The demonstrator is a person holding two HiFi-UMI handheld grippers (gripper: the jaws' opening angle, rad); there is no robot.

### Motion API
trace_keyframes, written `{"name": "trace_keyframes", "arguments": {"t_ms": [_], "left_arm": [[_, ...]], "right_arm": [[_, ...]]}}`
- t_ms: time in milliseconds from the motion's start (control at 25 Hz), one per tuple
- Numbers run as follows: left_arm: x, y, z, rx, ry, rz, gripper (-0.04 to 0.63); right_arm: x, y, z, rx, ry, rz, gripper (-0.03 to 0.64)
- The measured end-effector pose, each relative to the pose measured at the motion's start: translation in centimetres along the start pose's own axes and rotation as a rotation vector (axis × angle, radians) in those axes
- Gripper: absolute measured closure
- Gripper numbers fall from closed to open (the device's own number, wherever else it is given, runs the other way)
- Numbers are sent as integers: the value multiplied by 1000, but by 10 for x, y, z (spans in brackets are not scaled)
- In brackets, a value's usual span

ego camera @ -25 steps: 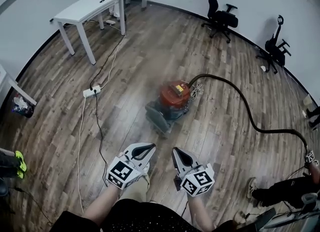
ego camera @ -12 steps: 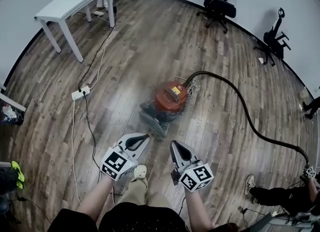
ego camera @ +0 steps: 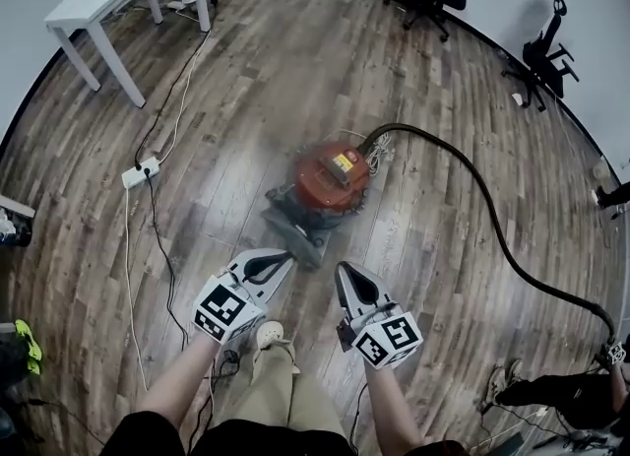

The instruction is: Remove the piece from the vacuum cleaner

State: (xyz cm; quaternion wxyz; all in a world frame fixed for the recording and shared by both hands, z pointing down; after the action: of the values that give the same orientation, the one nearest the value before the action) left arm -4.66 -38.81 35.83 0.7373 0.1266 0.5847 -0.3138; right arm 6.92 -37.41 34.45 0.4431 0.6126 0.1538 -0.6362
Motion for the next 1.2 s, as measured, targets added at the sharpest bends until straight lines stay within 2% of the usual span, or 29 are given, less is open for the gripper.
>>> {"name": "trace_keyframes", "arguments": {"t_ms": [200,480,720,880,960,1000,1120,1200], "left_arm": [[-66,-3,18,-7,-8,-1,584],[-152,-30,34,43,2,-20,584],[-215,-70,55,89,46,-10,584],[-258,-100,75,140,94,5,577],[-277,-114,85,168,117,29,447],[-286,-122,90,183,128,39,401],[-303,-148,101,243,164,66,292],[-305,-163,106,261,187,68,261]], "right_arm": [[-69,24,4,17,10,9,604],[-152,43,23,80,63,-24,604],[-209,88,45,-27,110,-112,604],[-255,121,59,-58,118,-134,603],[-276,138,63,-79,139,-134,593],[-285,145,64,-85,151,-136,561],[-308,161,69,-79,165,-144,486],[-320,164,69,-61,170,-138,454]]}}
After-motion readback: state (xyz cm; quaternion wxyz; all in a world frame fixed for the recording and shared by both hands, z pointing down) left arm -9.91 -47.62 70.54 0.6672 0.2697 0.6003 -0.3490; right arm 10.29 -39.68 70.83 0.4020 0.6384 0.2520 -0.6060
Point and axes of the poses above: the fingertips, and each gripper's own axes: z forward along the fingers, y to its right, x out of its top, the point moved 2 cm from there along -z, backward along the fingers, and after that the axes turned 1 degree about -y, right-handed, at the moved point
